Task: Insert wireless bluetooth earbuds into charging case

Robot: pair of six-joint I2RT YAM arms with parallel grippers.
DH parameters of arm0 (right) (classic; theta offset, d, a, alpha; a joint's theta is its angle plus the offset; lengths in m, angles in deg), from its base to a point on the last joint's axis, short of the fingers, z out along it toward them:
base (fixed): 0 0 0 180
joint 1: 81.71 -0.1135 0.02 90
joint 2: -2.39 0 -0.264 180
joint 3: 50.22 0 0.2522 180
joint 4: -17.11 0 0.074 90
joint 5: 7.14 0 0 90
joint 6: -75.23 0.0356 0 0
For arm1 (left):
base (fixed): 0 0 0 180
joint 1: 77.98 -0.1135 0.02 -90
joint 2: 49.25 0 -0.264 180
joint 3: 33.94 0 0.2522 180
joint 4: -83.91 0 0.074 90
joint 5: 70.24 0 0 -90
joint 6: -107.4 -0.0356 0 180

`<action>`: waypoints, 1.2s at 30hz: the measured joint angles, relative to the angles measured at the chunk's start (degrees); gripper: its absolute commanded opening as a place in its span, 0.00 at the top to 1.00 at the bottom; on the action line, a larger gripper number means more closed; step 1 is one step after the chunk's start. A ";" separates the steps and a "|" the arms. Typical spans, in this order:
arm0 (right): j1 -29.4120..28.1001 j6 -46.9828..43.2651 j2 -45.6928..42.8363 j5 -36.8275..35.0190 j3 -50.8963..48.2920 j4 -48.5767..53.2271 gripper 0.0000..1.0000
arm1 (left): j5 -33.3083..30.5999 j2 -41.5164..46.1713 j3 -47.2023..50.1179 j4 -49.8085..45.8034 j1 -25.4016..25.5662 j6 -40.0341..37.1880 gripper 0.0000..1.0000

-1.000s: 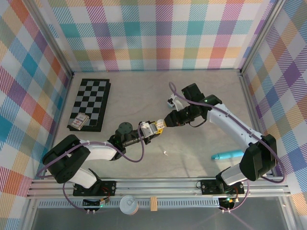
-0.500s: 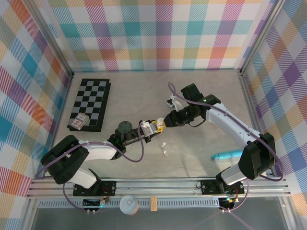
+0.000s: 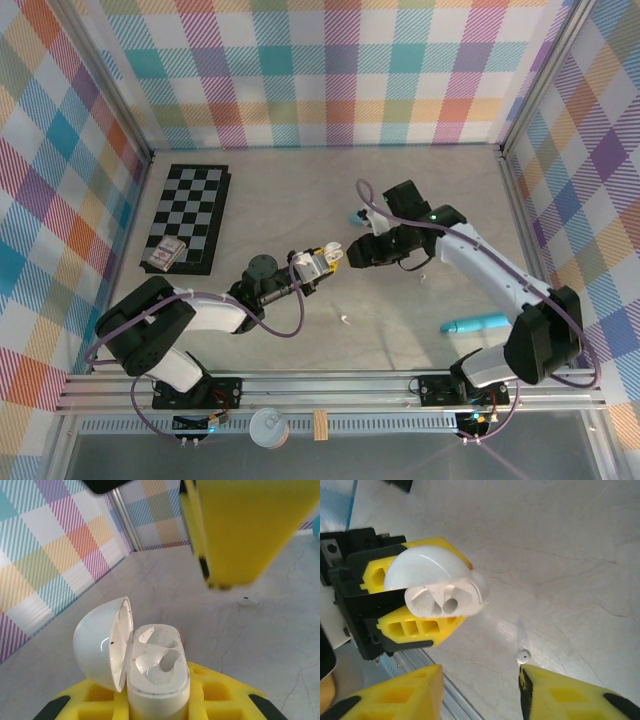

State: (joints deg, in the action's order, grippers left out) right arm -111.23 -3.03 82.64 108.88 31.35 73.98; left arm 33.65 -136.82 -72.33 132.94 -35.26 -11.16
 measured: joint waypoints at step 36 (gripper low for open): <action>29.59 33.77 11.30 -14.82 -15.67 -7.56 0.57 | 1.62 2.82 0.92 0.13 -2.05 1.99 0.98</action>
State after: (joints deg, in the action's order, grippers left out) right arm -81.64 30.74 93.94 94.06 15.68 66.42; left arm 35.26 -134.00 -71.41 133.07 -37.31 -9.17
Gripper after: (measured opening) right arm 0.438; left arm 0.204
